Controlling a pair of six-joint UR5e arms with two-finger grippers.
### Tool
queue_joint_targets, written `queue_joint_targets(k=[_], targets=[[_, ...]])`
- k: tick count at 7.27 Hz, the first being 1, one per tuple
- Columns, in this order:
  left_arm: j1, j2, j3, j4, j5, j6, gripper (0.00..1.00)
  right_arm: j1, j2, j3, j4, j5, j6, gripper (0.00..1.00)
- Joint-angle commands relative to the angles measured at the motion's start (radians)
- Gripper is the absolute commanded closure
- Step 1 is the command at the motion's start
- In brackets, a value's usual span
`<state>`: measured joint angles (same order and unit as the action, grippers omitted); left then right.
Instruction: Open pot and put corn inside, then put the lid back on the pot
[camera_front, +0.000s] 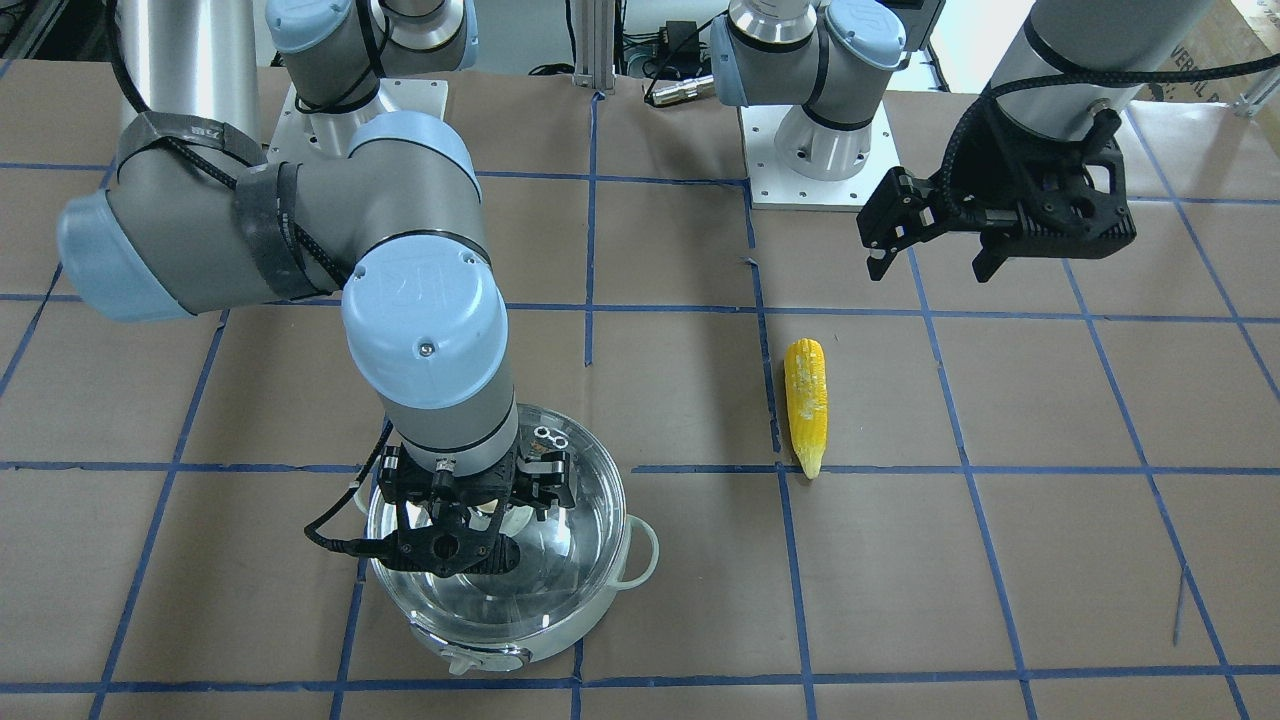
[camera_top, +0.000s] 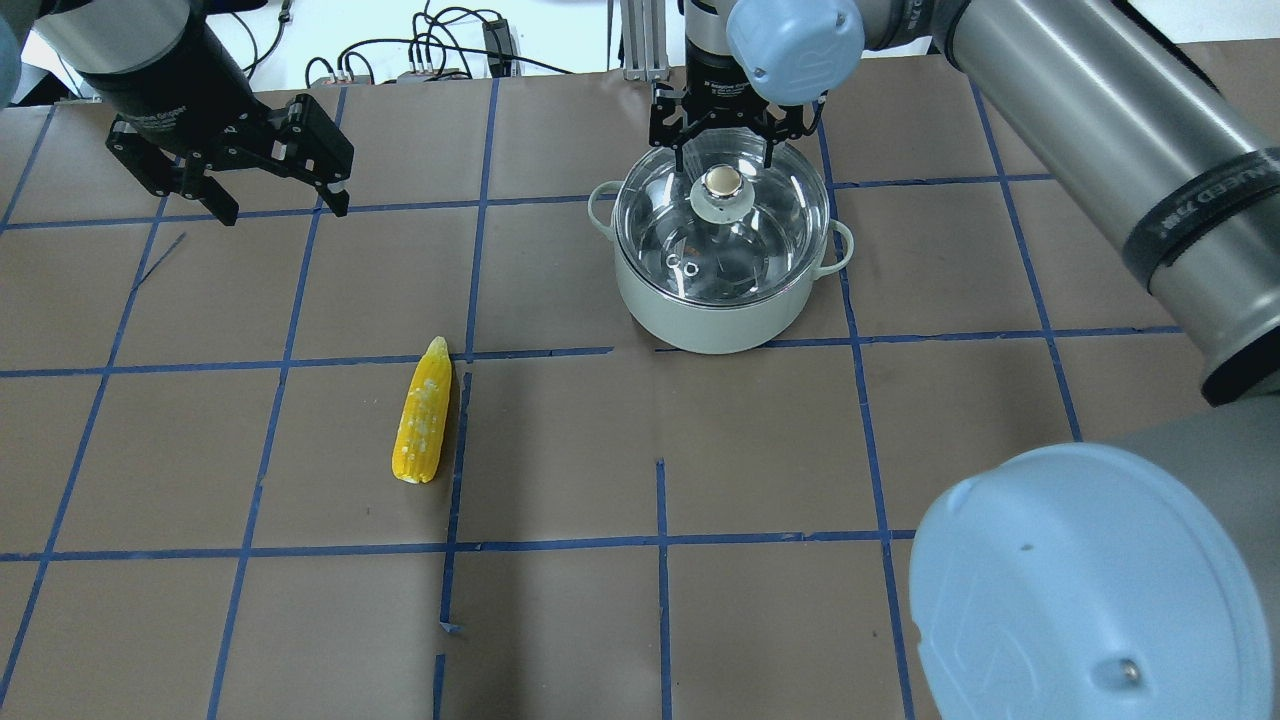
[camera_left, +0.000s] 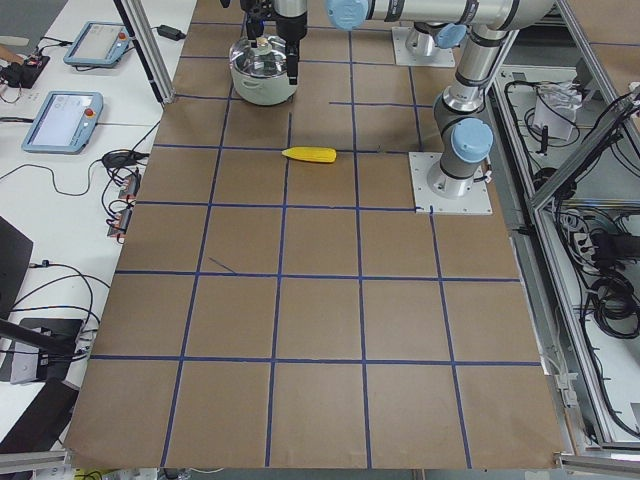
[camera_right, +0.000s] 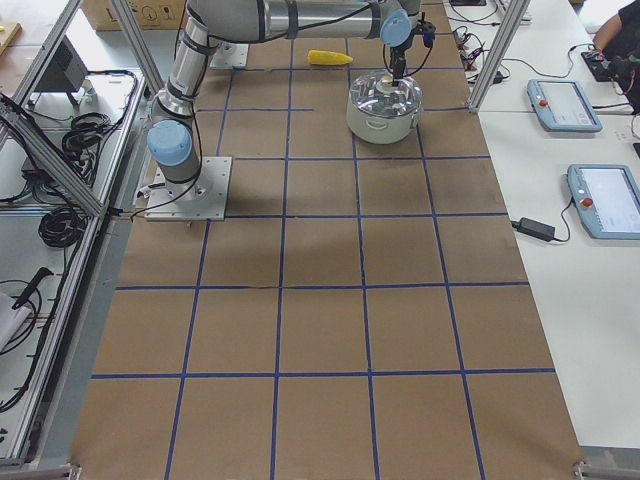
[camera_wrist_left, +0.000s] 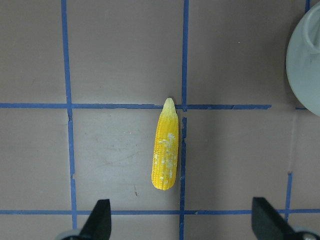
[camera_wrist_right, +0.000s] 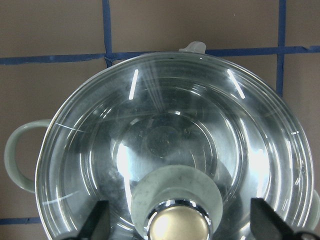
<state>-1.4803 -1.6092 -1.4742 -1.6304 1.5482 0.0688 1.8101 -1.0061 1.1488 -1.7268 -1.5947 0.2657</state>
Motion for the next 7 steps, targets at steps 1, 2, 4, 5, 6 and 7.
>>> queue_joint_targets(k=[1,2,4,5,6,7], targets=[[0.0,0.0,0.0,0.0,0.0,0.0,0.0,0.003,0.006,0.012,-0.008,0.004,0.001,0.03],[0.0,0.0,0.0,0.0,0.001,0.003,0.0,0.003,0.006,0.014,-0.008,0.004,0.0,0.03],[0.0,0.0,0.0,0.0,0.0,0.003,0.0,0.003,0.009,0.014,-0.008,0.004,-0.003,0.09],[0.0,0.0,0.0,0.0,0.0,0.003,0.0,0.002,0.009,0.014,-0.008,0.005,-0.005,0.2],[0.0,0.0,0.0,0.0,0.0,0.003,0.0,0.003,0.01,0.014,-0.007,0.005,-0.006,0.3],[0.0,0.0,0.0,0.001,0.0,0.003,0.0,0.003,0.011,0.014,-0.007,0.004,-0.008,0.4]])
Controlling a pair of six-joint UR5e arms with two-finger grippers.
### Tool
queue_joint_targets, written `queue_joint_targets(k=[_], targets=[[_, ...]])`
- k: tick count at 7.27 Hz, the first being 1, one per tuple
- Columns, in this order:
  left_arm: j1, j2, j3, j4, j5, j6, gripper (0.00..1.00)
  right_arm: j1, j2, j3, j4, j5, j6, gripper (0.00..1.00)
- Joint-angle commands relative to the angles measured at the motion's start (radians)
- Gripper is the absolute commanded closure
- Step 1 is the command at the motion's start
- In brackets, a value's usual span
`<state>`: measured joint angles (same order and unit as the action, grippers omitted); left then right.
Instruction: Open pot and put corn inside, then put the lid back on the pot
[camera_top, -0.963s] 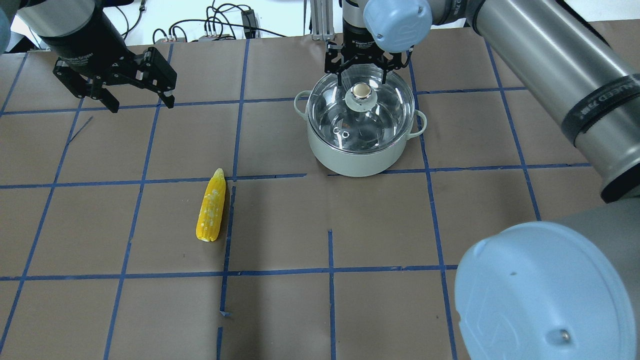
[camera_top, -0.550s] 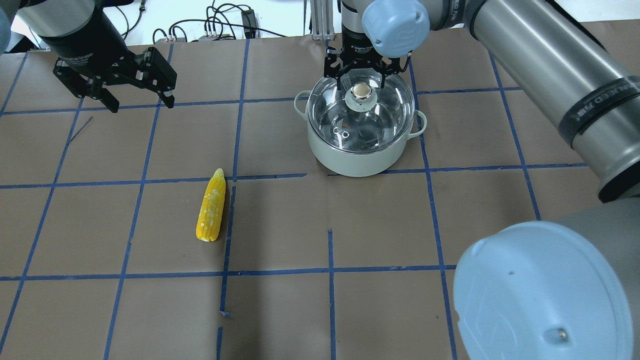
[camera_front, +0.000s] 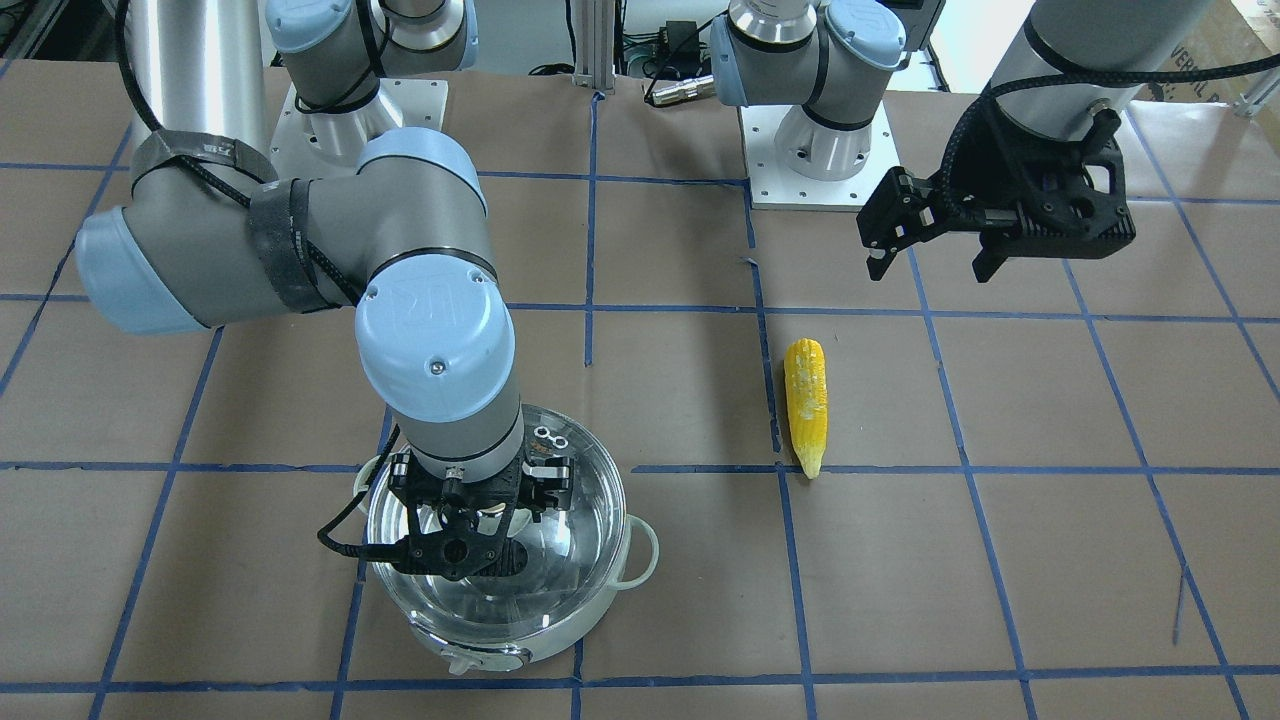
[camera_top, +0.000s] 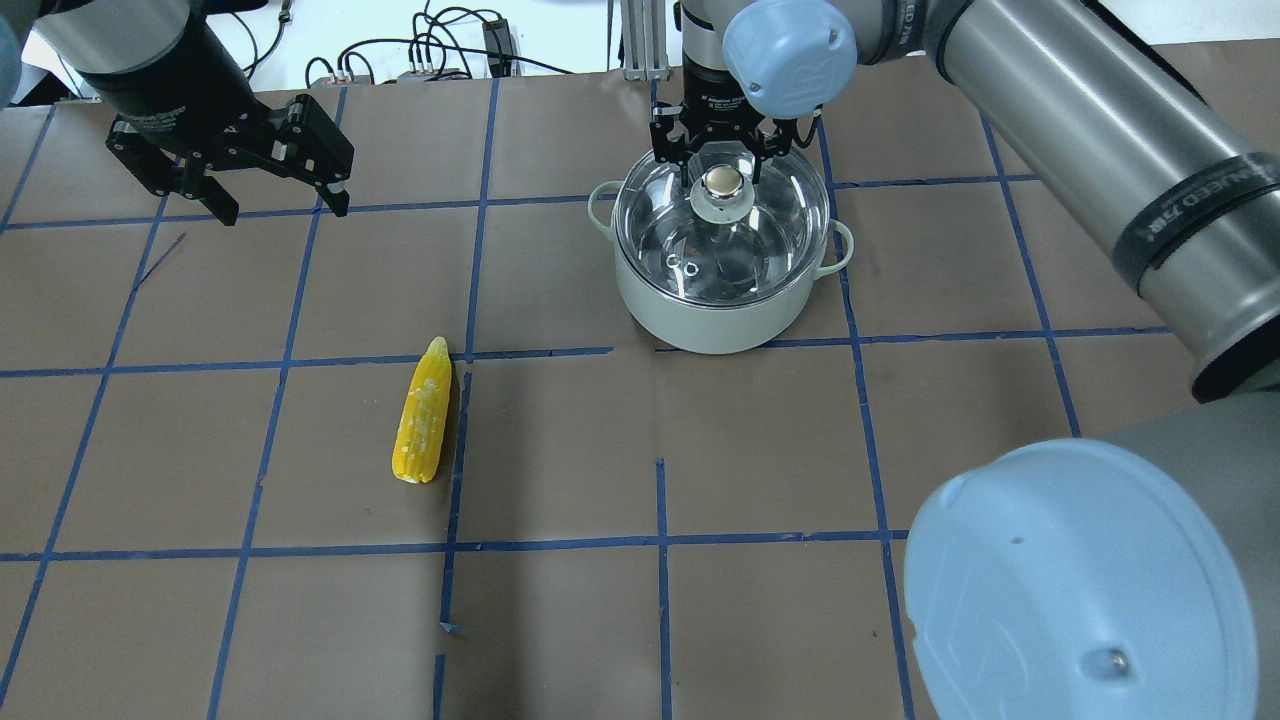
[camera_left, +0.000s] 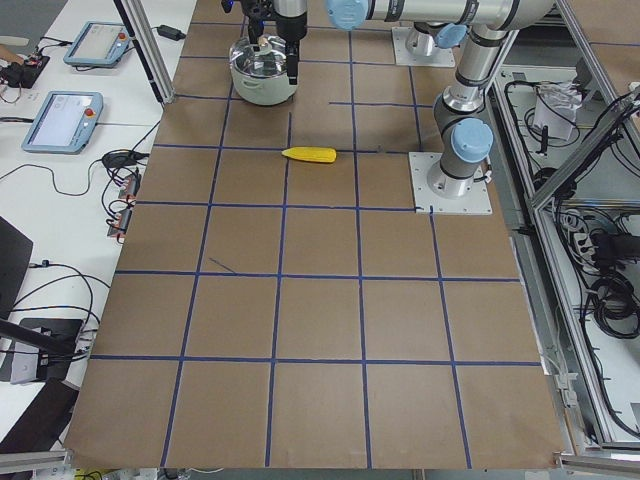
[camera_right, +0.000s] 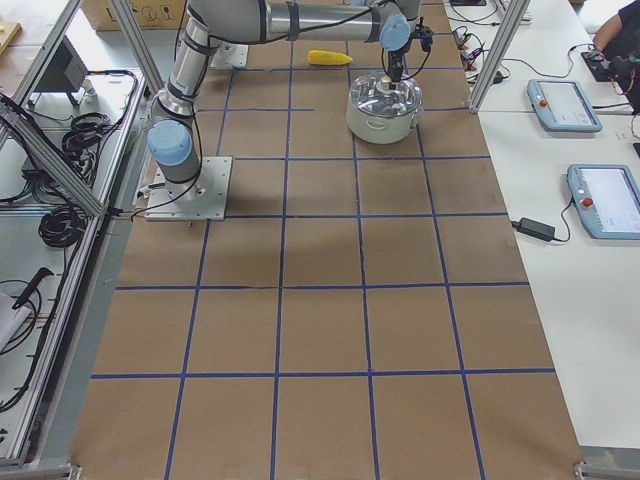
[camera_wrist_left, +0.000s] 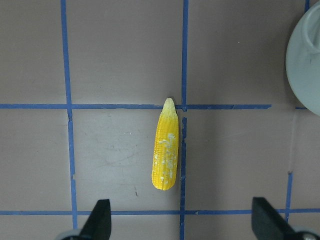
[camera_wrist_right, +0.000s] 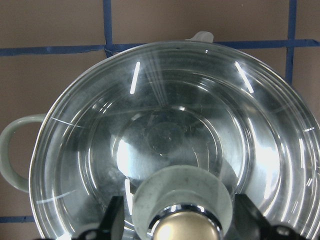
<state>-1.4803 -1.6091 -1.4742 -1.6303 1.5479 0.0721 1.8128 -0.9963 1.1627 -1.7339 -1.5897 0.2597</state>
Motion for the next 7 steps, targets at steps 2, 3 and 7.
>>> queue_joint_targets(k=[2,3,7], targets=[[0.0,0.0,0.0,0.001,0.0,0.0,0.0,-0.001,0.001,0.0,0.001,-0.003,-0.005,0.55],[0.0,0.0,0.0,0.001,0.001,0.0,0.0,-0.001,0.001,-0.003,0.001,-0.003,-0.005,0.59],[0.0,0.0,0.0,0.0,0.0,0.0,0.0,-0.015,-0.035,-0.026,0.04,-0.004,-0.007,0.6]])
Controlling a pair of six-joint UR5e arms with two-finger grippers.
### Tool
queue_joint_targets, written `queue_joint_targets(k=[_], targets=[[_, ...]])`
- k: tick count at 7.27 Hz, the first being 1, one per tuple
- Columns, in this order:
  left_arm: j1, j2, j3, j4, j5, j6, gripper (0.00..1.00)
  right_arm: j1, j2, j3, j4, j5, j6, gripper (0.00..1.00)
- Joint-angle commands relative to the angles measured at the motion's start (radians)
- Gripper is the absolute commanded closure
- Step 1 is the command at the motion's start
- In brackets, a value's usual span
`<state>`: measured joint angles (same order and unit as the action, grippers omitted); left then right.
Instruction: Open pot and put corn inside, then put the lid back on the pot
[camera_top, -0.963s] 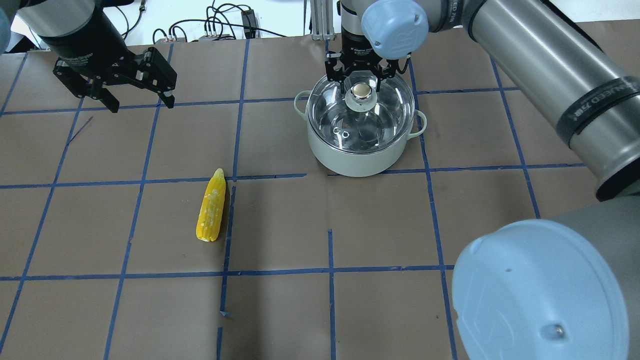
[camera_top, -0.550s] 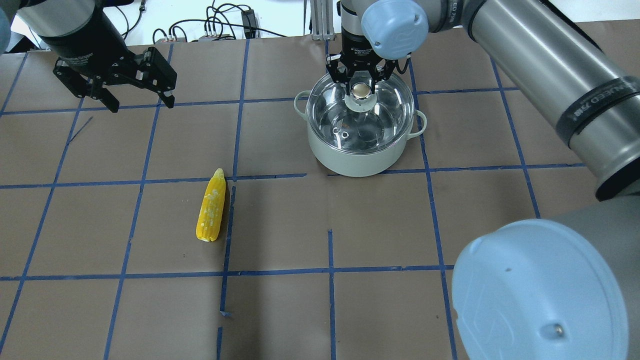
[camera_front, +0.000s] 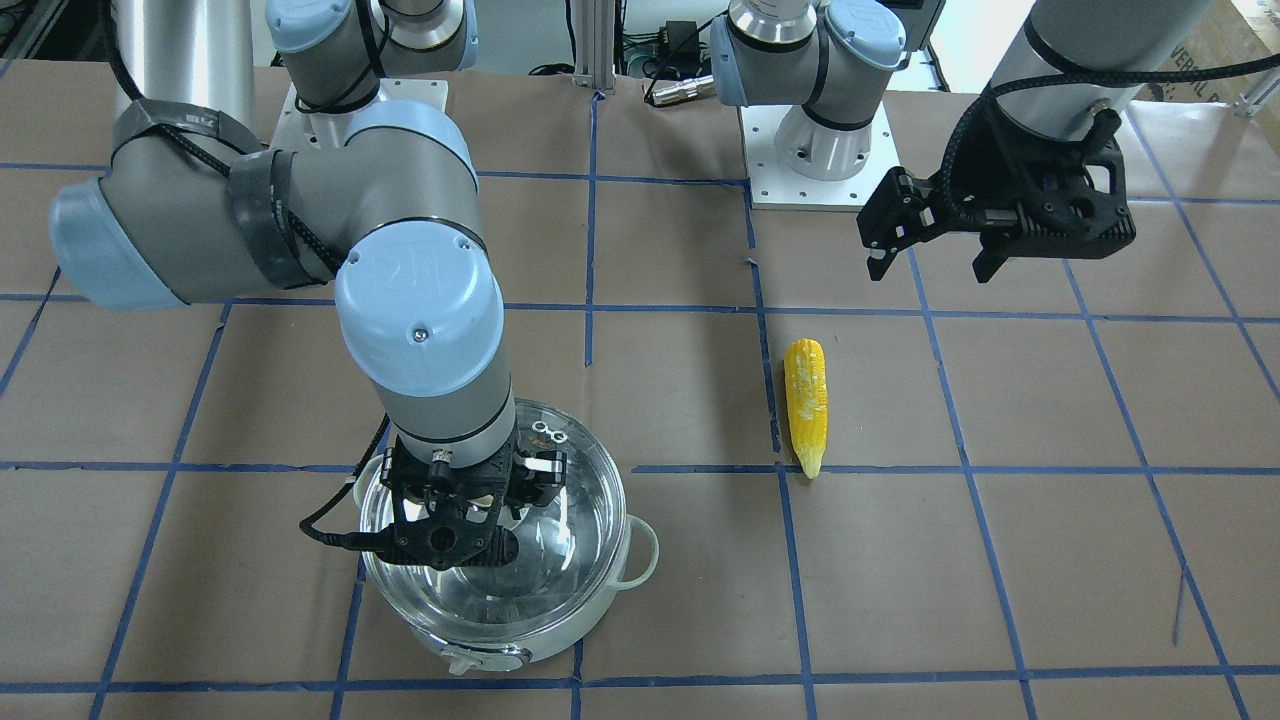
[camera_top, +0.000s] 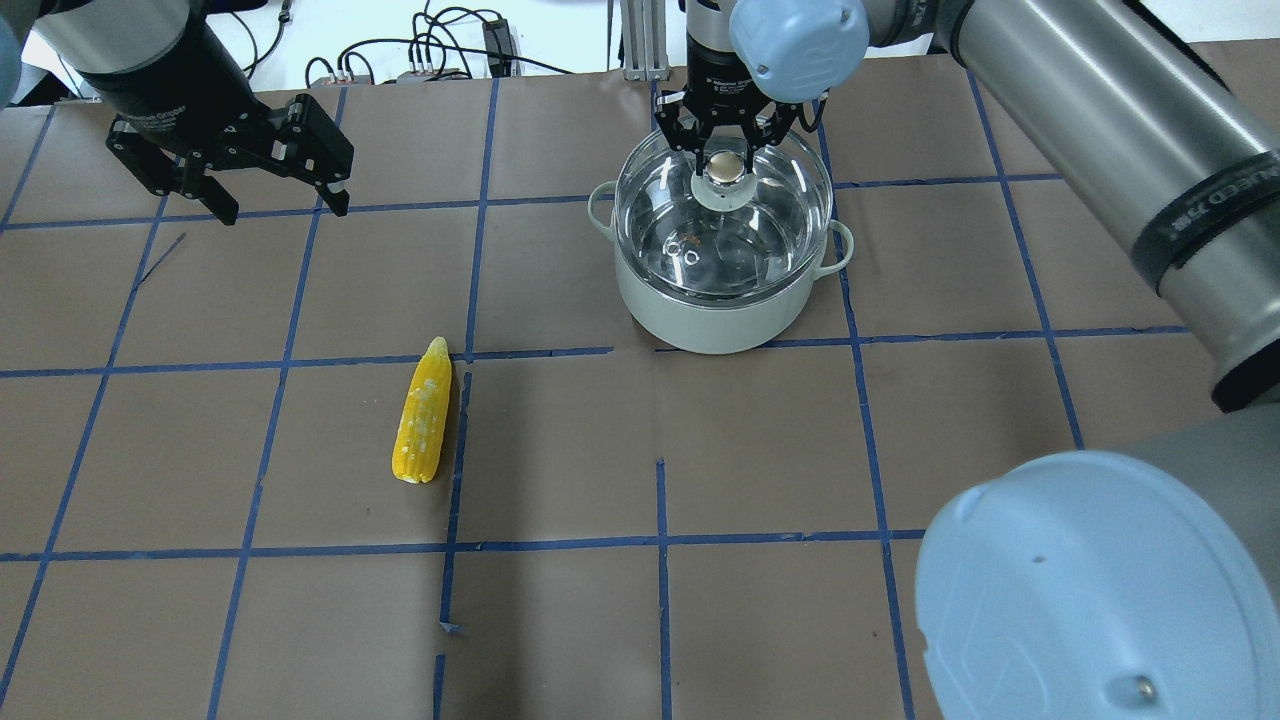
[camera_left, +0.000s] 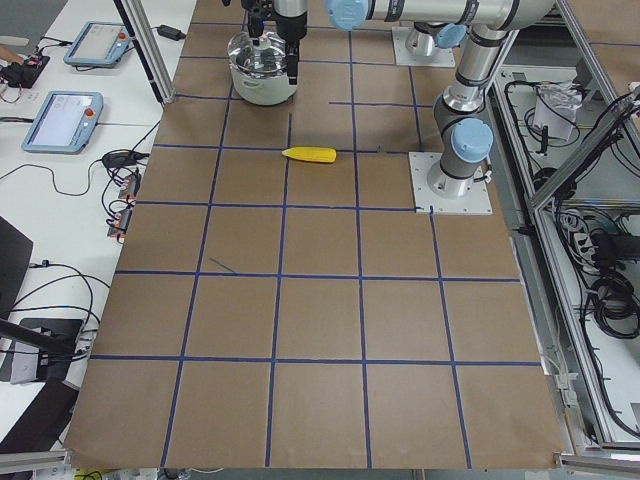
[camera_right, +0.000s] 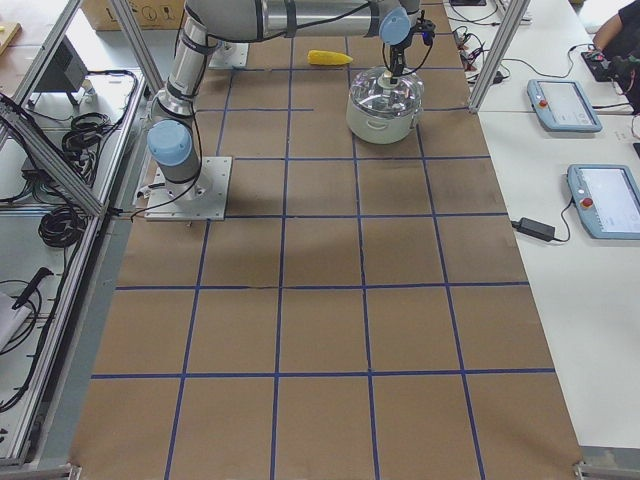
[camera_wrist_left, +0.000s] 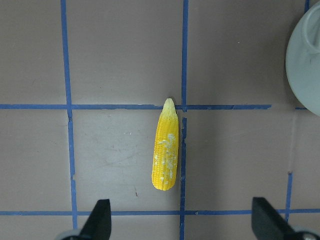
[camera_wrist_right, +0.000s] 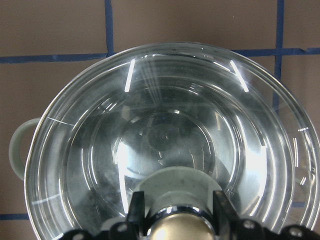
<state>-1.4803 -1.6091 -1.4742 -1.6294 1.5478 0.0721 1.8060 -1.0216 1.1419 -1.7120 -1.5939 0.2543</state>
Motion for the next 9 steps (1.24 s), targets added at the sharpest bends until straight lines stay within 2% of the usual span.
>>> queue_joint_targets(k=[1,2,3,5,7,9], targets=[[0.0,0.0,0.0,-0.001,0.0,0.0,0.0,-0.011,-0.029,-0.008,0.034,0.002,-0.003,0.6],[0.0,0.008,-0.008,-0.009,0.001,0.003,0.0,-0.026,-0.05,-0.019,0.078,0.0,-0.006,0.6],[0.011,0.026,-0.061,-0.006,0.0,0.041,0.0,-0.037,-0.078,-0.03,0.131,0.002,-0.007,0.61],[0.005,-0.006,-0.173,0.057,-0.009,0.057,0.0,-0.117,-0.165,-0.04,0.254,0.005,-0.05,0.61],[0.005,-0.023,-0.353,0.225,-0.003,0.068,0.0,-0.201,-0.247,-0.031,0.34,0.009,-0.096,0.62],[0.008,-0.06,-0.553,0.513,-0.002,0.075,0.0,-0.221,-0.262,-0.022,0.359,0.005,-0.099,0.63]])
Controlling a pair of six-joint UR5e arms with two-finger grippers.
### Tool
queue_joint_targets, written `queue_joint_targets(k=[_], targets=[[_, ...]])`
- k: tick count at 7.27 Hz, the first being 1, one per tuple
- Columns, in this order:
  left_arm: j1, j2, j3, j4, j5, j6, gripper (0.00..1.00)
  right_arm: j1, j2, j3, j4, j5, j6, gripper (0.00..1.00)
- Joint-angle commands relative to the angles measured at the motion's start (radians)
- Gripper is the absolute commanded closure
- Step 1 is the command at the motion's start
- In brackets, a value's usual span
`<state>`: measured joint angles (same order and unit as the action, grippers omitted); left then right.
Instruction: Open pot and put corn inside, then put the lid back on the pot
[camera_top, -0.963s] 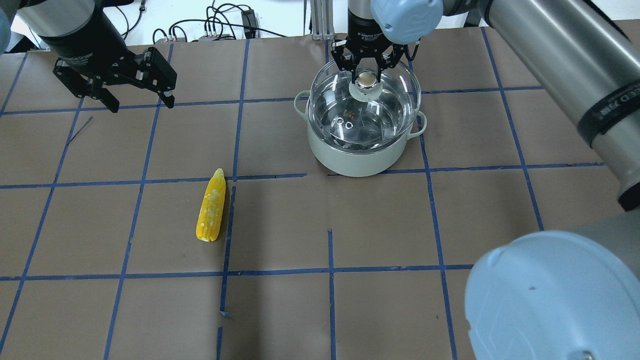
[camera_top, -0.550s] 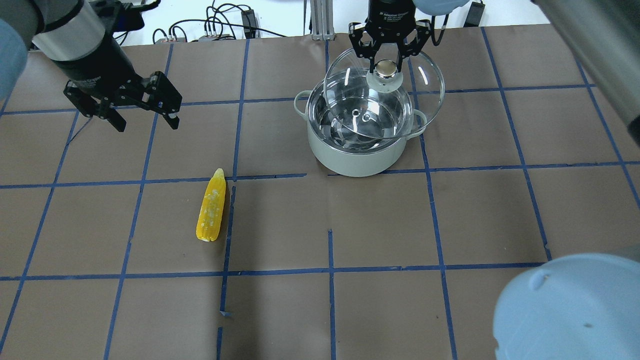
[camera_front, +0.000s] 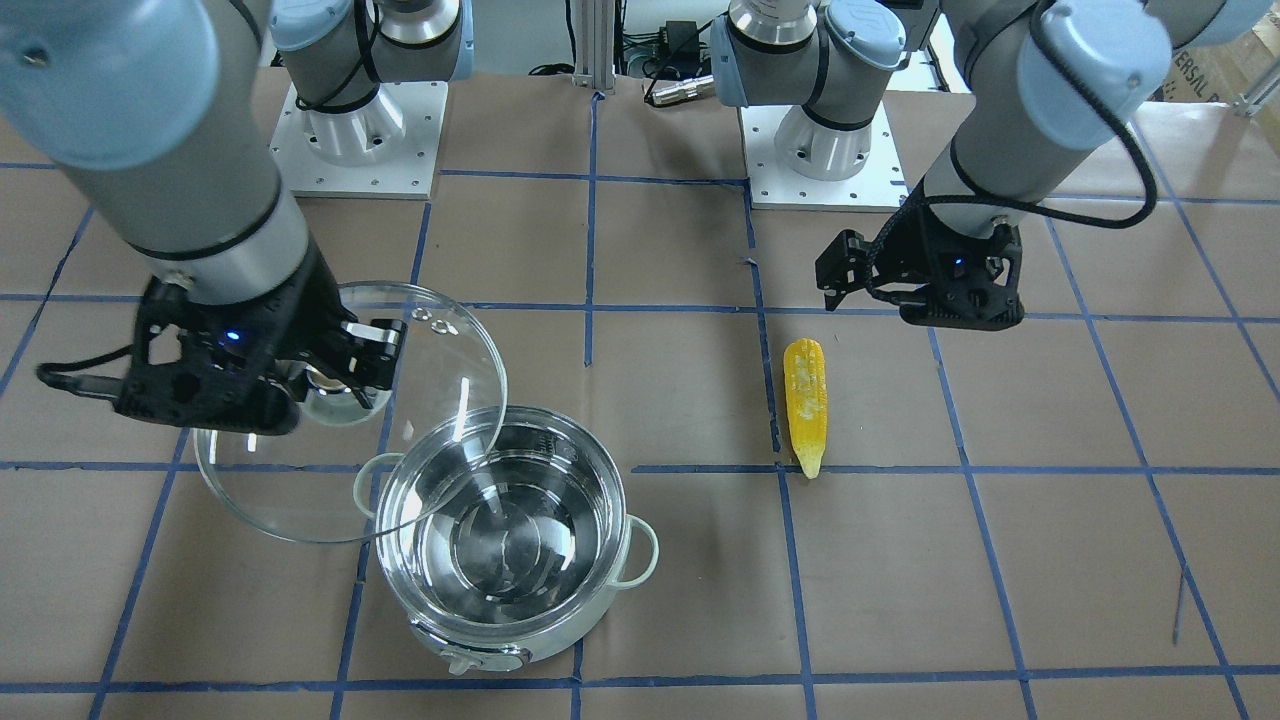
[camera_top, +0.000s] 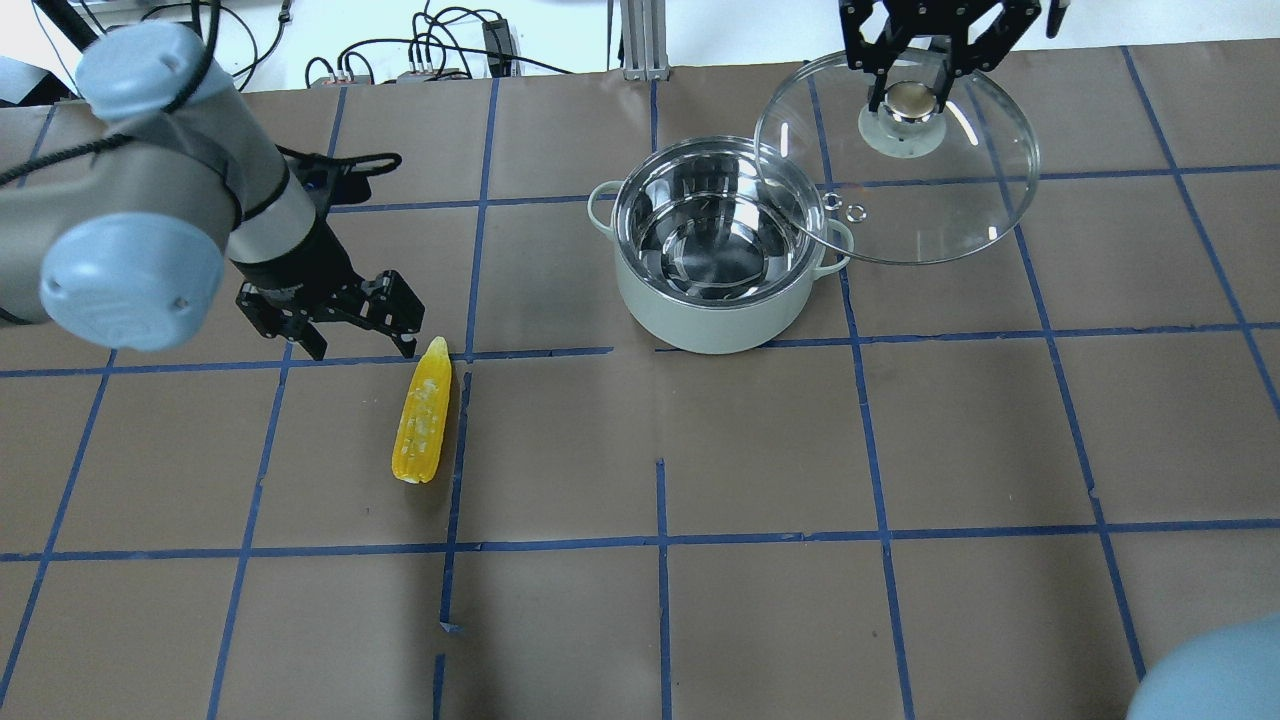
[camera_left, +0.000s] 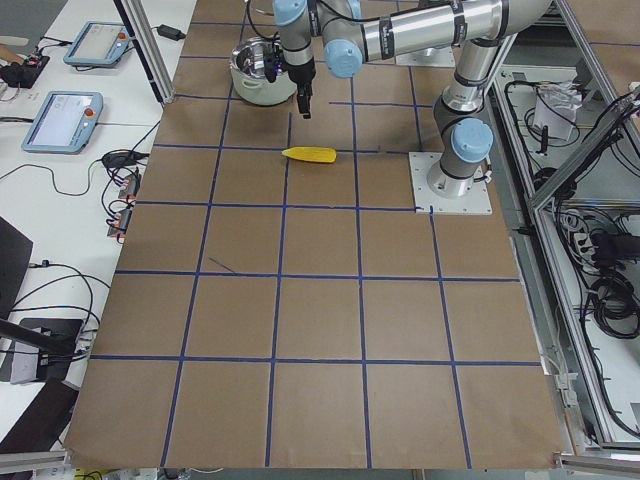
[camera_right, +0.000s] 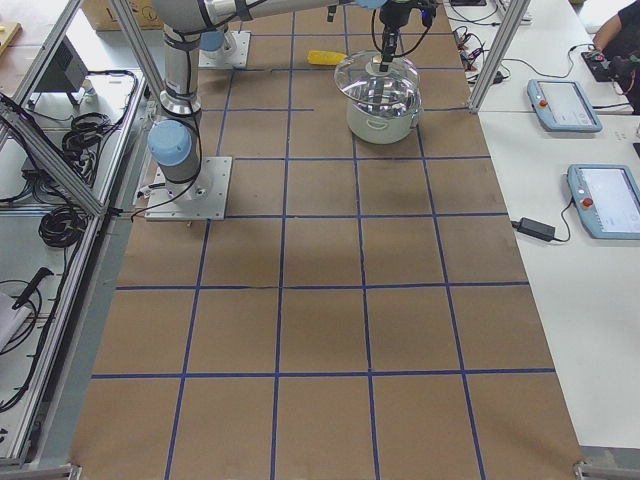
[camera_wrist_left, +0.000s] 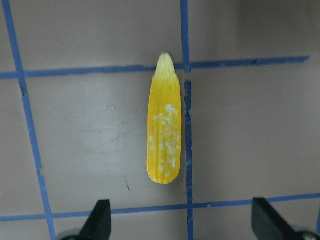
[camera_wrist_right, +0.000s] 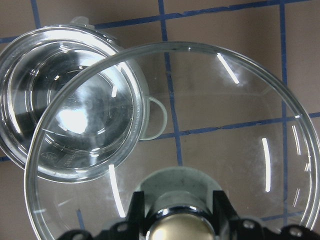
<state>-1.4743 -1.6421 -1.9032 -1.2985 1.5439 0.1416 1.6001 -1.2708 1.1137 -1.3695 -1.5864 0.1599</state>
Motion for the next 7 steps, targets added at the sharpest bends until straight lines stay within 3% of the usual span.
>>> queue_joint_targets(k=[1,3,6,7], targets=[[0.002,-0.069,-0.169,0.273,0.004,0.012,0.0,-0.019,-0.021,0.015,0.02,-0.003,-0.017,0.63],[0.002,-0.135,-0.184,0.329,0.004,0.05,0.0,-0.037,-0.062,0.084,0.02,0.0,-0.057,0.63],[0.0,-0.154,-0.24,0.378,0.007,0.058,0.0,-0.097,-0.104,0.169,0.007,0.013,-0.114,0.64],[0.005,-0.163,-0.234,0.389,0.005,0.064,0.05,-0.097,-0.104,0.175,0.006,0.013,-0.112,0.64]])
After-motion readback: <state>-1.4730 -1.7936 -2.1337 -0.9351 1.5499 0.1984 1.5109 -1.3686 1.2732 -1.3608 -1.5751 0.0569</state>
